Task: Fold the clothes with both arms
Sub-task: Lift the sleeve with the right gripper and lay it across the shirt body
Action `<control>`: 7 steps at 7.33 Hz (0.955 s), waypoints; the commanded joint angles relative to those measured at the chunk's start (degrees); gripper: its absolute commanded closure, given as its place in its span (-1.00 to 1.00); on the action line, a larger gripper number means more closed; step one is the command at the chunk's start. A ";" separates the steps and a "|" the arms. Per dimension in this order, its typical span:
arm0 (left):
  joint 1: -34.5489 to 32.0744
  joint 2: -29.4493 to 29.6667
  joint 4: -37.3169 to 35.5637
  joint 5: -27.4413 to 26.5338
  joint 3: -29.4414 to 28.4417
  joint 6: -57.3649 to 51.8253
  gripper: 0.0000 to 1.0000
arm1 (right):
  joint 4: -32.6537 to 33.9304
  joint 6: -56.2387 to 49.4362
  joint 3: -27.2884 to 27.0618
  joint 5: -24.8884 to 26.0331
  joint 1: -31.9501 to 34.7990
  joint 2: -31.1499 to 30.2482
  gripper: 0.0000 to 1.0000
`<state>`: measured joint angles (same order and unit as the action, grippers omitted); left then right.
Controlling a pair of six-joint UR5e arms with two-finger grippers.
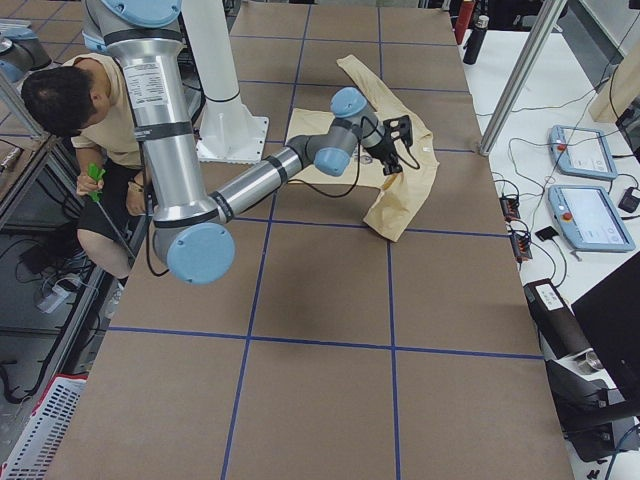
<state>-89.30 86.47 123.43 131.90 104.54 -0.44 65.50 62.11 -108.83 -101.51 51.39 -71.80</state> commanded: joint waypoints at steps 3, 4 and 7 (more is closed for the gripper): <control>0.00 -0.07 -0.03 -0.07 -0.12 0.09 -1.00 | 11.76 6.69 9.11 14.70 -12.33 22.62 1.00; -0.09 -0.07 -0.03 -0.07 -0.21 0.09 -1.00 | 12.54 9.67 14.55 17.46 -14.28 27.80 1.00; -0.09 -0.16 -0.03 -0.07 -0.74 0.09 -1.00 | 18.00 15.30 33.60 20.98 -17.19 46.34 1.00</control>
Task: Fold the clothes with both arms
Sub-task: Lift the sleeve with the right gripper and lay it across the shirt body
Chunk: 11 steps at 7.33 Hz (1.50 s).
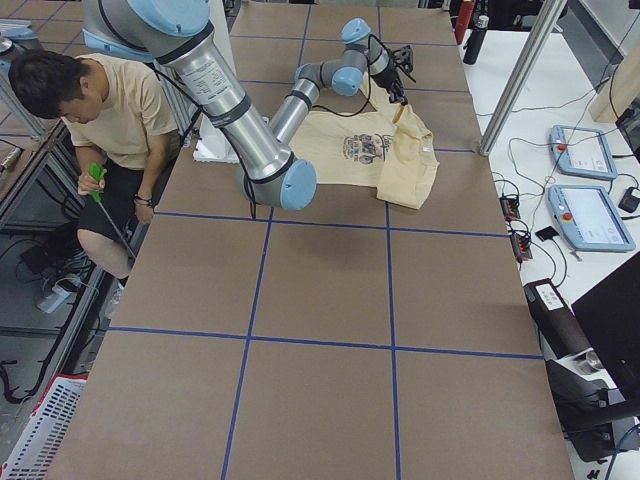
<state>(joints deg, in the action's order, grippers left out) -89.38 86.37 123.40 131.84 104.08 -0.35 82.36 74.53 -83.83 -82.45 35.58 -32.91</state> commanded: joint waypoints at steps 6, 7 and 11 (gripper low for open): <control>0.00 0.03 0.00 0.00 -1.16 0.00 -1.00 | 0.52 8.43 25.11 6.25 -7.01 19.01 -0.99; 0.00 0.03 0.00 0.00 -1.16 0.00 -1.00 | 0.52 8.53 25.64 4.86 -6.84 19.89 -0.99; 1.04 0.29 2.87 0.09 -1.16 -0.18 -1.00 | 16.19 6.17 20.83 -12.42 0.51 19.30 -1.00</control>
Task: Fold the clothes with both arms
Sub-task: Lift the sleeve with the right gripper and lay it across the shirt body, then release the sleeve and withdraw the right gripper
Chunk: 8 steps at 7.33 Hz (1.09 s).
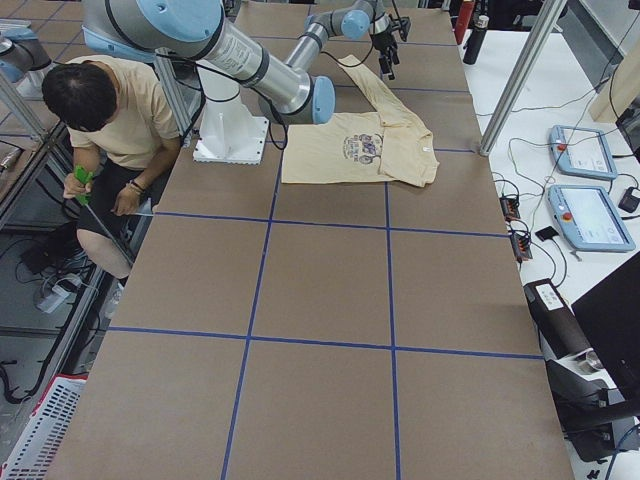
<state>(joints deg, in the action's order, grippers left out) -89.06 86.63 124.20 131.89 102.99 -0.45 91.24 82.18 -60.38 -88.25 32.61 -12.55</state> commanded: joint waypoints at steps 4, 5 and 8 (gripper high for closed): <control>14.50 -0.57 12.61 -0.85 -5.24 7.09 -1.00 | 10.89 -26.99 -42.79 -18.93 15.78 -36.04 -1.00; 17.05 -1.89 18.91 -3.11 -7.77 10.09 -1.00 | 10.54 -33.86 -49.15 -21.76 18.86 -43.71 -1.00; 24.00 -4.35 30.49 -11.01 -13.42 18.64 -1.00 | -0.03 -54.19 -55.45 -34.32 31.68 -67.09 -1.00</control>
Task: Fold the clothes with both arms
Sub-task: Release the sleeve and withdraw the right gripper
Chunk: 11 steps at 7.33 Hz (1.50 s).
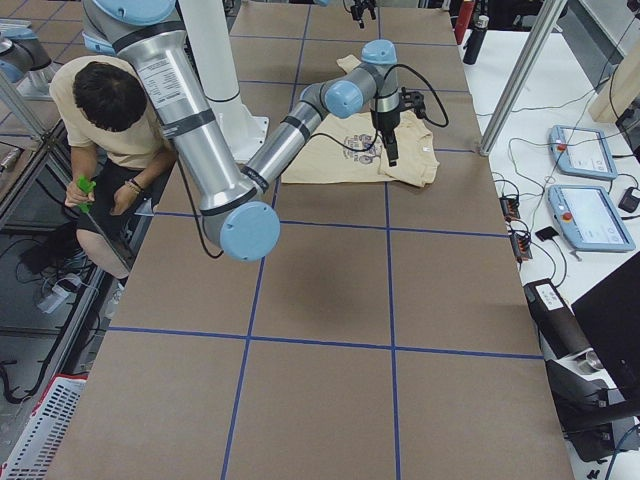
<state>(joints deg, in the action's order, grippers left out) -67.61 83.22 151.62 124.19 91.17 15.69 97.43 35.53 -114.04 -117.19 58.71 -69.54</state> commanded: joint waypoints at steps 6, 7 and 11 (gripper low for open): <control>15.73 -1.31 4.56 -15.63 -3.71 27.27 -0.79 | -18.59 -27.26 -0.48 -11.75 22.24 -34.52 -1.00; 16.19 -1.31 4.56 -15.82 -4.50 27.29 -0.63 | -18.68 -27.26 -0.48 -11.75 22.41 -34.87 -1.00; 17.50 -1.39 4.74 -15.73 -6.18 27.29 -0.40 | -19.90 -27.26 -0.48 -11.49 22.86 -35.75 -1.00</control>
<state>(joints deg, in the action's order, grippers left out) -50.75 81.83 156.32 108.44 85.27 42.96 78.37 8.23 -114.70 -128.82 81.50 -104.93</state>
